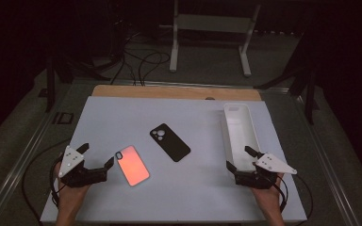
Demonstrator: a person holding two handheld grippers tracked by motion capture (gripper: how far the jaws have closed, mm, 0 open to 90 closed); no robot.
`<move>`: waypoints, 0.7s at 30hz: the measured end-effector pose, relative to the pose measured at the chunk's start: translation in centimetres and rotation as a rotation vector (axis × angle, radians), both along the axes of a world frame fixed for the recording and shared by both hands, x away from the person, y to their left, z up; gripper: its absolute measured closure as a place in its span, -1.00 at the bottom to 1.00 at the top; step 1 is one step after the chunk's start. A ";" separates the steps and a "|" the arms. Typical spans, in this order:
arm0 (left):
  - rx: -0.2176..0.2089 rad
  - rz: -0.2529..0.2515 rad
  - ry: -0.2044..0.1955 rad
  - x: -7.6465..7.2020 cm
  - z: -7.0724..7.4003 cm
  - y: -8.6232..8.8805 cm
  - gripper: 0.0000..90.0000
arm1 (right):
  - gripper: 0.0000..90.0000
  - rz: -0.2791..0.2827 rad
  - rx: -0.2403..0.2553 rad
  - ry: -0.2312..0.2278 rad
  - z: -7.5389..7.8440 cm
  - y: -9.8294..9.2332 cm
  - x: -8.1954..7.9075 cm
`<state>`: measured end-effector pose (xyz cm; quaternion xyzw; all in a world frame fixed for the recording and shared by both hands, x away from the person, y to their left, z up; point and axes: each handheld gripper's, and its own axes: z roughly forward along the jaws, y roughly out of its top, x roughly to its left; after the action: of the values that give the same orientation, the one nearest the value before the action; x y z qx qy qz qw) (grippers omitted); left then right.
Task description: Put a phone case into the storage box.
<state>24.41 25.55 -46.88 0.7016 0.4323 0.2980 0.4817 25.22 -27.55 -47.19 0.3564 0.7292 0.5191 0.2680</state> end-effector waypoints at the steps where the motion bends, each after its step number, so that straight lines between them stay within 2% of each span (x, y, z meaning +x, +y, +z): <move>1: 0.000 0.000 -0.002 0.0 0.0 0.0 -1.00 | -0.76 0.000 -0.005 -0.001 -0.1 0.0 0.0; 12: -0.011 -0.007 -0.007 0.1 0.1 -0.4 -1.00 | -0.76 -0.006 -0.014 0.001 -0.1 0.2 0.1; 21: -0.028 -0.020 0.014 0.7 0.3 -1.4 -0.98 | -0.76 -0.005 -0.024 0.000 -0.2 0.3 0.2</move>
<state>25.10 24.12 -46.54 0.7013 0.4328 0.2823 0.4911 25.38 -27.20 -47.43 0.3550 0.7345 0.5097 0.2734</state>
